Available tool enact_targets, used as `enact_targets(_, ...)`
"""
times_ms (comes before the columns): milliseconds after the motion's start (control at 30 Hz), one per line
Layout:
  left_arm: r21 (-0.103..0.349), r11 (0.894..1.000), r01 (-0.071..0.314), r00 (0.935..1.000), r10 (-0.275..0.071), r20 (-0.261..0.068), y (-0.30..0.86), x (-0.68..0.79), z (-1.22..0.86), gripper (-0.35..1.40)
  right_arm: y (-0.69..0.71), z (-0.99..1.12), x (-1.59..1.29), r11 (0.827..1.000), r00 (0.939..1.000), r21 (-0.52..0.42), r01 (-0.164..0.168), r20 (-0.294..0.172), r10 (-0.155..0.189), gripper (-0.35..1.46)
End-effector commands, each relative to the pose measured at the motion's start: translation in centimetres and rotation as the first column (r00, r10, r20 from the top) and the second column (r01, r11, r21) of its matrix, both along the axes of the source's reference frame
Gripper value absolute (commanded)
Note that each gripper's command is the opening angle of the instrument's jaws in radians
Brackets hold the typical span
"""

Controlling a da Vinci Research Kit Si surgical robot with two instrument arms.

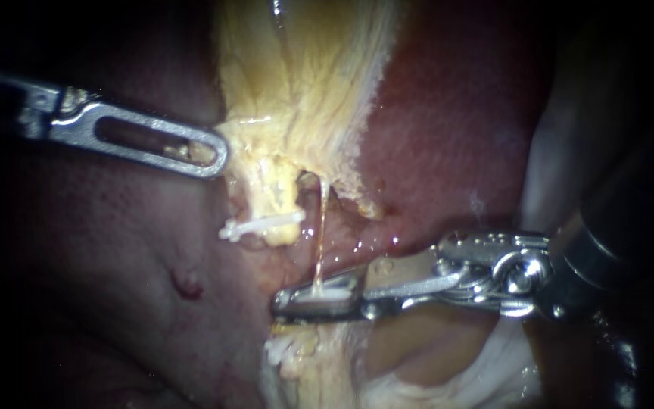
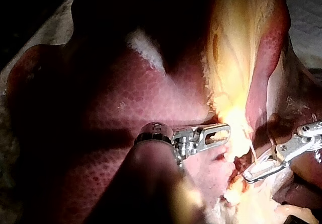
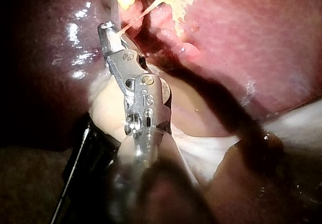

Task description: Going back first clip right tube

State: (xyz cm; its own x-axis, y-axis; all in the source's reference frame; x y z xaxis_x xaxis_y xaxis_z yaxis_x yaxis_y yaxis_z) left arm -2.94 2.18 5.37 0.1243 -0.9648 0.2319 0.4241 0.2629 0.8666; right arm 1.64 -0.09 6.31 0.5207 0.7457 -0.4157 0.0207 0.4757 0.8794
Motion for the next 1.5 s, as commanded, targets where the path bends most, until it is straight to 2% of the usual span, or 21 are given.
enact_targets(33,0.000,1.000,0.000,1.0000,0.000,0.000,0.00,0.00,0.01,-0.35,-0.01,0.01,0.00,1.000,1.0000,0.000,0.001,-0.001,-0.001,-0.35)
enact_targets(167,0.000,1.000,0.000,1.0000,0.000,0.000,0.00,0.00,0.01,-0.35,-0.03,0.04,0.00,1.000,1.0000,0.000,0.002,-0.004,-0.002,-0.35)
enact_targets(233,0.000,1.000,0.000,1.0000,0.000,0.000,0.00,0.00,0.01,-0.35,-0.04,0.06,0.01,1.000,0.9996,0.006,-0.009,-0.027,0.009,0.03)
enact_targets(300,0.000,1.000,0.000,1.0000,0.000,0.000,0.00,0.00,0.01,-0.35,-0.05,0.09,0.04,0.999,0.9986,0.000,-0.041,-0.033,0.040,0.34)
enact_targets(367,0.000,1.000,0.000,1.0000,0.000,0.000,0.00,0.00,0.01,-0.35,-0.04,0.12,0.08,0.999,0.9984,-0.003,-0.047,-0.030,0.047,0.42)
enact_targets(467,0.000,1.000,0.000,1.0000,0.000,0.000,0.00,0.00,0.01,-0.35,-0.06,0.16,0.11,0.998,0.9982,-0.029,-0.048,-0.037,0.047,0.46)
enact_targets(567,0.001,1.000,-0.002,1.0000,0.002,0.002,0.00,0.00,0.01,-0.35,-0.06,0.22,0.13,0.991,0.9965,-0.119,-0.067,-0.057,0.061,0.48)
enact_targets(667,0.001,1.000,-0.002,1.0000,0.002,0.001,-0.01,0.00,0.01,-0.35,-0.04,0.32,0.12,0.975,0.9952,-0.205,-0.085,-0.066,0.072,0.49)
enact_targets(733,0.001,1.000,-0.002,1.0000,0.002,0.001,-0.01,0.00,0.01,-0.35,-0.02,0.40,0.10,0.958,0.9947,-0.273,-0.085,-0.079,0.066,0.49)
enact_targets(967,0.000,1.000,-0.002,1.0000,0.002,0.001,-0.01,0.00,0.01,-0.35,0.06,0.57,-0.11,0.921,0.9935,-0.381,-0.083,-0.104,0.047,0.49)
enact_targets(1100,0.000,1.000,-0.003,1.0000,0.003,0.002,-0.01,0.01,0.01,-0.35,0.09,0.51,-0.30,0.894,0.9922,-0.440,-0.079,-0.121,0.028,0.49)
enact_targets(1267,0.000,1.000,-0.003,1.0000,0.003,0.002,-0.01,0.01,0.01,-0.35,0.23,0.36,-0.60,0.872,0.9912,-0.484,-0.074,-0.132,0.011,0.50)
enact_targets(1500,0.000,1.000,-0.003,1.0000,0.003,0.002,-0.01,0.01,0.01,-0.35,0.50,0.15,-0.97,0.859,0.9904,-0.505,-0.086,-0.137,0.018,0.50)
